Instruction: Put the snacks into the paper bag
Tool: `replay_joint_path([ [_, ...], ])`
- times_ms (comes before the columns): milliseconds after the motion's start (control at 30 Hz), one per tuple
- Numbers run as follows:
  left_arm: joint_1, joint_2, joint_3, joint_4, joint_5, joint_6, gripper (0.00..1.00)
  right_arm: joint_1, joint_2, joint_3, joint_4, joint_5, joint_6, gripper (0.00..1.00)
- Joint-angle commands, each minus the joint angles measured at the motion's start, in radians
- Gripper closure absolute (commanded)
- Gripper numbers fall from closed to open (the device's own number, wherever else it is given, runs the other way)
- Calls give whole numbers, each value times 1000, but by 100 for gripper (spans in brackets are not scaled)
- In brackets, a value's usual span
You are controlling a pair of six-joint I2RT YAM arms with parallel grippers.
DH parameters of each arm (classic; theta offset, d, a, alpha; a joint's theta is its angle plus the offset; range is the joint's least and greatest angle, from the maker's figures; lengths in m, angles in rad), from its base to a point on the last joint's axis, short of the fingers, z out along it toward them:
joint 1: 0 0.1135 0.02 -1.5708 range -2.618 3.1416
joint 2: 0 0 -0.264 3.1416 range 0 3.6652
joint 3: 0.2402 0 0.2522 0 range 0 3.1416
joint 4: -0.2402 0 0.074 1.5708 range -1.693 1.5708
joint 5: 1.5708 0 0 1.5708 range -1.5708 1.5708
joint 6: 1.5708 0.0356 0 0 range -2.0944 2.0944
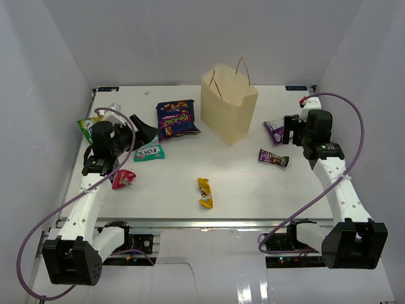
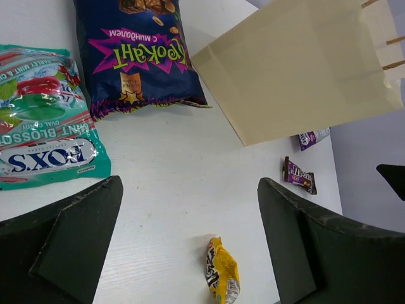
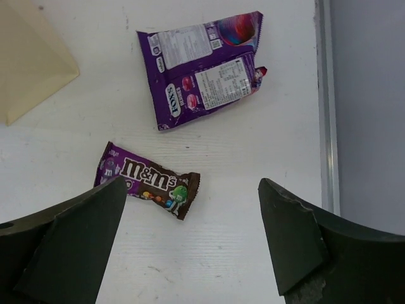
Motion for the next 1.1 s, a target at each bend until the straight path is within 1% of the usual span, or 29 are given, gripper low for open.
replay_joint_path([
  [0, -3, -21, -18, -15, 24, -14, 2, -2, 9, 63, -47, -172, -125, 10],
  [33, -3, -18, -17, -19, 28, -15, 2, -1, 9, 70, -73, -246, -282, 10],
  [67, -3, -12, -15, -17, 30, -17, 2, -1, 7, 72, -161, -328, -386, 10],
  [100, -3, -11, -15, -20, 32, -18, 2, 4, 10, 72, -218, -468, -497, 10],
  [133, -3, -8, -13, -22, 32, -20, 2, 19, 15, 63, -257, -485, -606, 10],
  [233, -3, 0, -15, -26, 36, -27, 2, 22, 68, 49, -316, -463, -619, 10],
  [267, -3, 0, -15, -31, 38, -30, 2, 22, 113, 40, -325, -454, -627, 10],
  [300, -3, 5, -17, -34, 41, -32, 2, 21, 137, 46, -372, -465, -639, 10],
  [367, -3, 6, -17, -38, 44, -37, 2, 8, 209, 54, -411, -483, -656, 10],
  [400, -3, 8, -18, -43, 50, -40, 2, 2, 225, 49, -414, -517, -673, 10],
  [467, -3, 14, -20, -48, 56, -46, 2, -1, 269, 34, -374, -502, -664, 10],
  [600, -3, 17, -36, -55, 85, -63, 2, -1, 358, 55, -303, -468, -674, 9],
  [700, -3, 8, -67, -58, 102, -89, 2, -1, 423, 66, -242, -443, -690, 4],
  [733, -2, 5, -85, -58, 117, -101, 2, 2, 441, 80, -231, -439, -713, 0],
  [767, -3, 2, -95, -55, 128, -110, 2, 2, 487, 90, -219, -434, -725, 2],
  [833, -3, 0, -115, -55, 160, -130, 2, 2, 548, 132, -217, -417, -751, 12],
  [933, -12, -1, -127, -55, 179, -139, 2, 2, 569, 147, -185, -387, -785, 14],
  [1033, -46, -8, -135, -55, 174, -156, 2, 4, 556, 133, -162, -400, -831, 15],
  [1067, -61, -4, -136, -55, 164, -162, 2, 4, 564, 130, -165, -407, -872, 20],
])
